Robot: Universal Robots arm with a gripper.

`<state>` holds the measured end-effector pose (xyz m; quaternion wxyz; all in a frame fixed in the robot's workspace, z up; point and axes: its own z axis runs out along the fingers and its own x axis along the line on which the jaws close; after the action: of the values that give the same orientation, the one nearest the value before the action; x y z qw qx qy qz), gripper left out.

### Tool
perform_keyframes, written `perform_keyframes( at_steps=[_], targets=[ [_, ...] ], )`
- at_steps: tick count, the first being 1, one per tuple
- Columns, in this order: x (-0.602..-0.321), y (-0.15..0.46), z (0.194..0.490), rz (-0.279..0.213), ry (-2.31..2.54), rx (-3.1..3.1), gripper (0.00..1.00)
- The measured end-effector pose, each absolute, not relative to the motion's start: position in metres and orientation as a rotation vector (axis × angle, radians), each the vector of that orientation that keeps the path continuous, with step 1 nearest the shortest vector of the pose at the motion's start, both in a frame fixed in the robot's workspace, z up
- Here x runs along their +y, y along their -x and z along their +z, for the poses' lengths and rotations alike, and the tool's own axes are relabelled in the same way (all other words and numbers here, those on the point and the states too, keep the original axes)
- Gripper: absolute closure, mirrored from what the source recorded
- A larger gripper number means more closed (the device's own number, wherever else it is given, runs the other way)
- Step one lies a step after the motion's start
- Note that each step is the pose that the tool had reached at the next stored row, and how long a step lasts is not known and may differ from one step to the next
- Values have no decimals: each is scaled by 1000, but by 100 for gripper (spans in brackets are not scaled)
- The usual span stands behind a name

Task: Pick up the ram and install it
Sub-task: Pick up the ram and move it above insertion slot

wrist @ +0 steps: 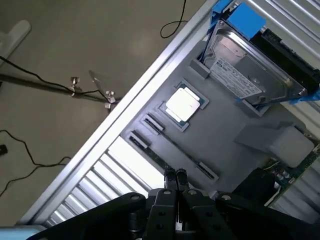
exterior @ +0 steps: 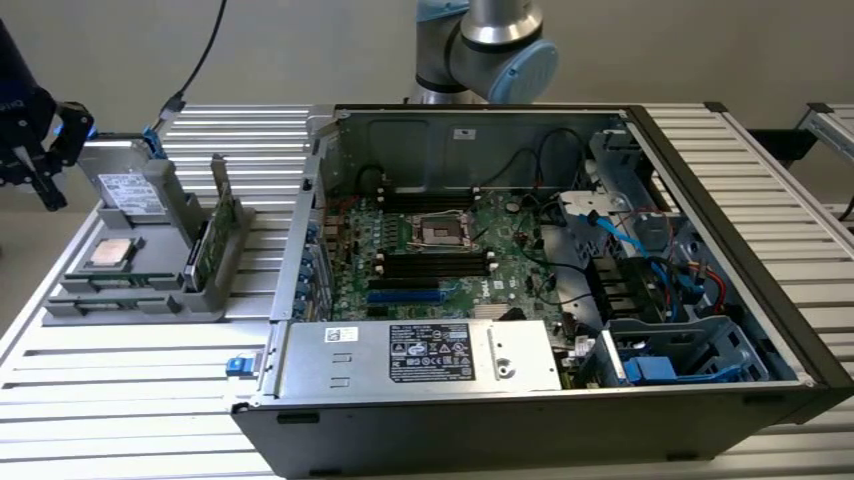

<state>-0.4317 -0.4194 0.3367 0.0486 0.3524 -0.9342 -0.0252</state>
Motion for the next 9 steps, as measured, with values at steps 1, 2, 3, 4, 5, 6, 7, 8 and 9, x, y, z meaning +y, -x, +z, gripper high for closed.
perform_keyframes(
  at_steps=[1,2,3,4,5,6,7,8,9],
  targets=[
    [-419,432,337,-82,-1101,-2839,90],
    [-419,432,336,-88,-1127,-2830,90],
    [-419,432,336,-93,-1153,-2820,90],
    [-419,432,336,-98,-1179,-2810,90],
    [-419,432,336,-103,-1206,-2800,90],
    [-419,432,336,-107,-1232,-2789,90],
    [-419,432,336,-110,-1258,-2778,90],
    [-419,432,336,-112,-1284,-2767,90],
    [-419,432,336,-114,-1309,-2755,90]
  ],
)
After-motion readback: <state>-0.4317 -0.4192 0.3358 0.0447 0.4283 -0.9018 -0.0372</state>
